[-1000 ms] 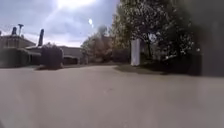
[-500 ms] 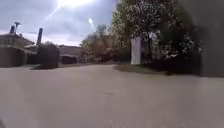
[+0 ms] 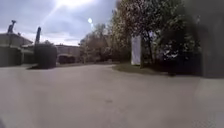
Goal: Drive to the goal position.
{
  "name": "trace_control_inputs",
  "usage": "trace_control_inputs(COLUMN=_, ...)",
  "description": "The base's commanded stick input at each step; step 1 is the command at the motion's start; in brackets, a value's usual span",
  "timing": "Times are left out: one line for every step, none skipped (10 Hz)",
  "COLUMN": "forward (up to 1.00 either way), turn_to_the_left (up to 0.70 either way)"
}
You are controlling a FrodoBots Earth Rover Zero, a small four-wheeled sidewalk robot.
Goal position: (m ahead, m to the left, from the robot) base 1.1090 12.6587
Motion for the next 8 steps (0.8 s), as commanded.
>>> trace_control_inputs(forward=1.0, turn_to_the_left=0.0)
trace_control_inputs(forward=1.0, turn_to_the_left=0.0)
trace_control_inputs(forward=1.0, turn_to_the_left=0.0)
trace_control_inputs(forward=1.0, turn_to_the_left=0.0)
trace_control_inputs(forward=1.0, turn_to_the_left=0.0)
trace_control_inputs(forward=1.0, turn_to_the_left=0.0)
trace_control_inputs(forward=1.0, turn_to_the_left=0.0)
trace_control_inputs(forward=1.0, turn_to_the_left=0.0)
